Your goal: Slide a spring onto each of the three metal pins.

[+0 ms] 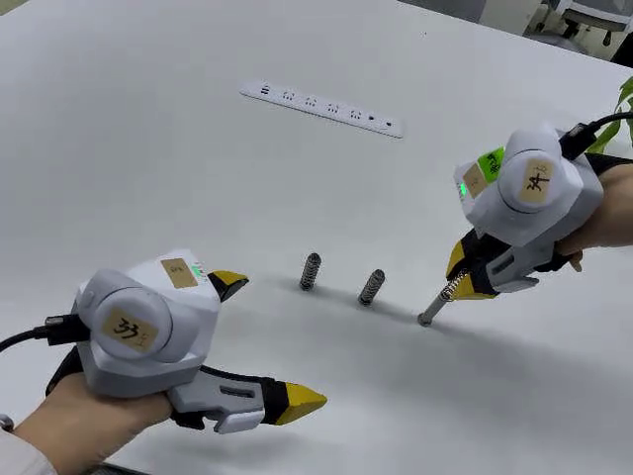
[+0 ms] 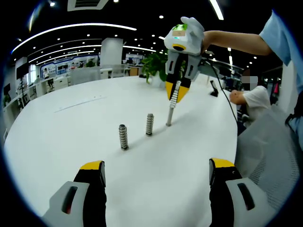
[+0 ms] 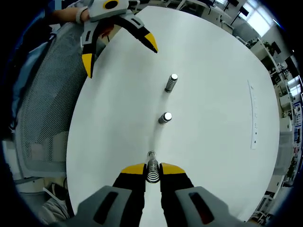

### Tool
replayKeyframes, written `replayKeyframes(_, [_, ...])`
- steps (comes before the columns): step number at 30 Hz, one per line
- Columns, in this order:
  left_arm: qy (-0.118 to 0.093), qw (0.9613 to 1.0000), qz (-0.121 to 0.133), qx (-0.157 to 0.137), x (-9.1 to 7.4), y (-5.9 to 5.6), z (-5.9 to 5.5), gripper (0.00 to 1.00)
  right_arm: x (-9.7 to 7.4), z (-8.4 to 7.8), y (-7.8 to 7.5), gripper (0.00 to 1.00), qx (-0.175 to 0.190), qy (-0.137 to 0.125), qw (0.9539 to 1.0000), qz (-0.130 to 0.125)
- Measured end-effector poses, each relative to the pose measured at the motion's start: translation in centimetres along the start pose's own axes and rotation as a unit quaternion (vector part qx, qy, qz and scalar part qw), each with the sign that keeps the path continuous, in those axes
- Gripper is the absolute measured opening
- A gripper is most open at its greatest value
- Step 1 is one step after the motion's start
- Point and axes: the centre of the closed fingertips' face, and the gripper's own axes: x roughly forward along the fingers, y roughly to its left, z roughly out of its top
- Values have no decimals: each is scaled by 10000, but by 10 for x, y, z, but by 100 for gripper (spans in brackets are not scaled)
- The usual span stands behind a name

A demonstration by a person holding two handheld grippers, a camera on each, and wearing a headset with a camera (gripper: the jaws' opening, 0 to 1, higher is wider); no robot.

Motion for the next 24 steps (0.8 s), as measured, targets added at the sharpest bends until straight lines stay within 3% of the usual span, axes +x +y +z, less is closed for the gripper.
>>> replayKeyframes(24, [24,10000,-33,-5,0,-1,-2,91,4,-3,1,12,51,50,10000,54])
